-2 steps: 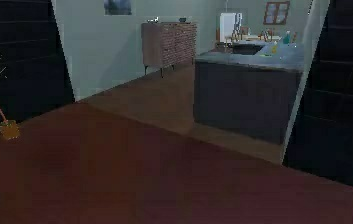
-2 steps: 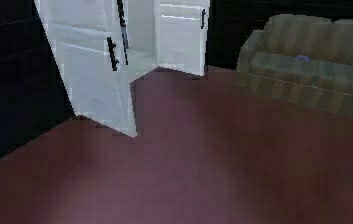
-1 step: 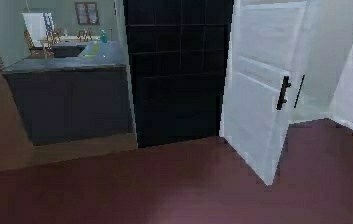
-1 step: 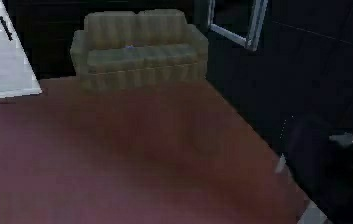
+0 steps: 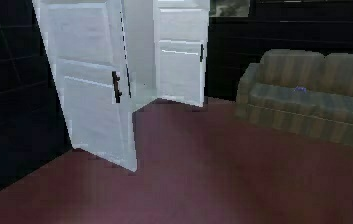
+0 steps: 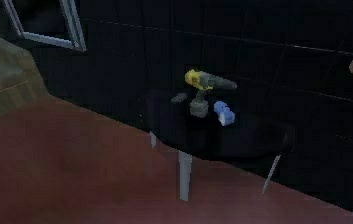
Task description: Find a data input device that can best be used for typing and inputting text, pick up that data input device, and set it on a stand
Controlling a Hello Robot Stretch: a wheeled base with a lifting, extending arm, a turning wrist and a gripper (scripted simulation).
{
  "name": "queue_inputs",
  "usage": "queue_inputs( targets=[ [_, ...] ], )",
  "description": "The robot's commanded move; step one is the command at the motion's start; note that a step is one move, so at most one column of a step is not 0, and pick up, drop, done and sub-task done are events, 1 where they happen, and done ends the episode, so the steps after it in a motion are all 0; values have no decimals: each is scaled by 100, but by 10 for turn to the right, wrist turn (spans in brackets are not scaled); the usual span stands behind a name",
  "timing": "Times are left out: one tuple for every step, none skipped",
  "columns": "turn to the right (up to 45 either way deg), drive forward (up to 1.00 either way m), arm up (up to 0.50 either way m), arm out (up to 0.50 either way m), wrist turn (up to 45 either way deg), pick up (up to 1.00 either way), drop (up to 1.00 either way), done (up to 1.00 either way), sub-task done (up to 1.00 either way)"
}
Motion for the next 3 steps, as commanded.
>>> queue_inputs(
  targets=[
    [60,0,0,0,0,0,0,0,0],
    [0,100,0,0,0,0,0,0,0],
    [60,0,0,0,0,0,0,0,0]
  ],
)
